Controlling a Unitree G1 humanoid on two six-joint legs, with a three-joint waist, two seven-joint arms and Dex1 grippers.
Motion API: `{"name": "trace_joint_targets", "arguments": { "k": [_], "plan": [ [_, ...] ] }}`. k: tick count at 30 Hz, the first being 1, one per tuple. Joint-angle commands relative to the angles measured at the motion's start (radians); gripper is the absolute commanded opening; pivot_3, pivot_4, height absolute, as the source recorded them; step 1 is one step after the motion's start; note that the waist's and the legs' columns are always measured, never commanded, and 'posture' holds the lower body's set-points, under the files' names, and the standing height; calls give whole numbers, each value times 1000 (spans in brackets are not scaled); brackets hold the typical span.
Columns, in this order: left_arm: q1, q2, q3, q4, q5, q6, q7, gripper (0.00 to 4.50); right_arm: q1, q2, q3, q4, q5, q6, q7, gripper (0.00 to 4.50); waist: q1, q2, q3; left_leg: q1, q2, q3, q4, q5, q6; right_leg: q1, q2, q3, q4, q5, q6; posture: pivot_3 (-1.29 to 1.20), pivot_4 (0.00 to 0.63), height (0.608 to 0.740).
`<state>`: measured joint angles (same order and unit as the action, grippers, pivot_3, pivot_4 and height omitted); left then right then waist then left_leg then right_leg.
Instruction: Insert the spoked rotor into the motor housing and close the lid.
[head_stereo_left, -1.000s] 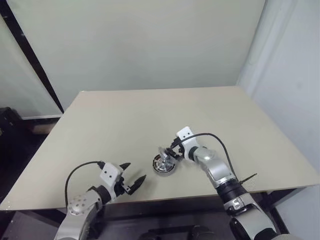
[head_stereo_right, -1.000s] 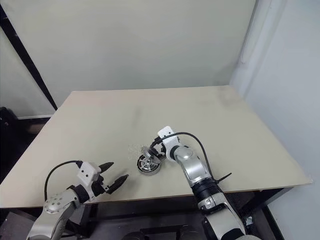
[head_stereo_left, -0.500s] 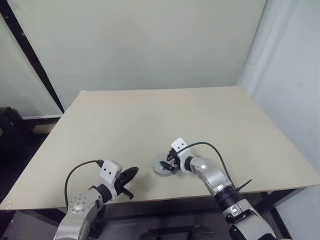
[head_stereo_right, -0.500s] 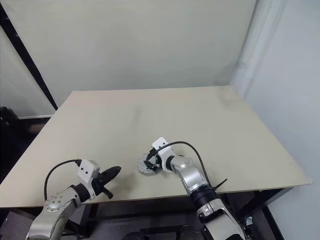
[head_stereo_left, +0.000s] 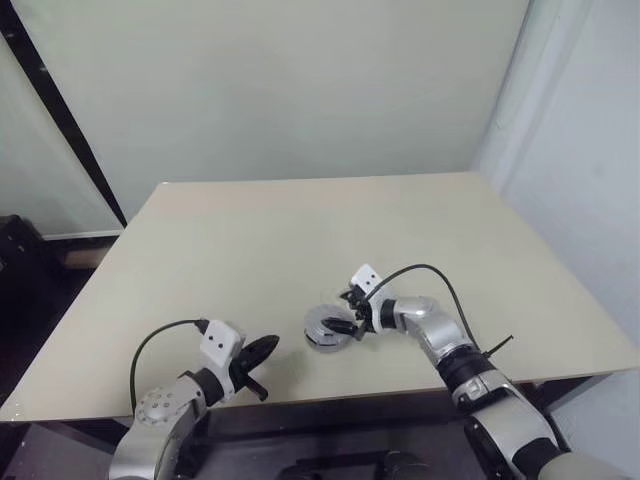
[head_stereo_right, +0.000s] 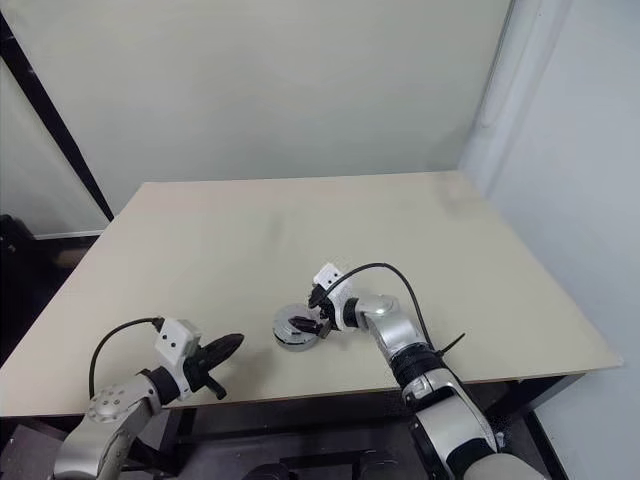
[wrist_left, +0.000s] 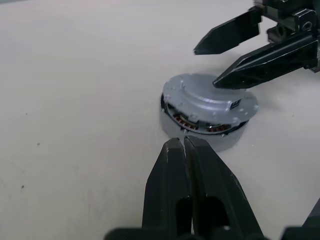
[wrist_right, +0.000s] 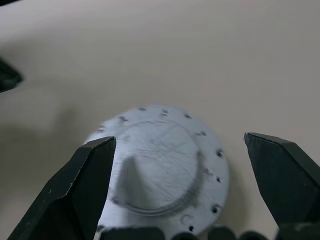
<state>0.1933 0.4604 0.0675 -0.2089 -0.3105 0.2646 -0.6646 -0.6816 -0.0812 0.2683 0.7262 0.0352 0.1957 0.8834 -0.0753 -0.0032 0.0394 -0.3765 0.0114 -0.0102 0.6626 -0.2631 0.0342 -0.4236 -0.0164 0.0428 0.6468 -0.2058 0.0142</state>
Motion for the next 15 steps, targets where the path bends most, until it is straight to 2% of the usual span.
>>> {"name": "trace_joint_targets", "arguments": {
  "k": [1, 15],
  "plan": [
    [5, 21, 6, -57, -11, 7, -12, 59, -56, -6, 13, 47, -11, -81, 74, 4500, 0, 0, 0, 0, 0, 0, 0, 0, 0, 0, 0, 0, 0, 0, 0, 0, 0, 740],
    [44, 62, 30, -97, -27, 22, -25, 59, -162, 43, 44, 291, -99, -236, 127, 4500, 0, 0, 0, 0, 0, 0, 0, 0, 0, 0, 0, 0, 1, 0, -1, 0, 0, 740]
  ]
}}
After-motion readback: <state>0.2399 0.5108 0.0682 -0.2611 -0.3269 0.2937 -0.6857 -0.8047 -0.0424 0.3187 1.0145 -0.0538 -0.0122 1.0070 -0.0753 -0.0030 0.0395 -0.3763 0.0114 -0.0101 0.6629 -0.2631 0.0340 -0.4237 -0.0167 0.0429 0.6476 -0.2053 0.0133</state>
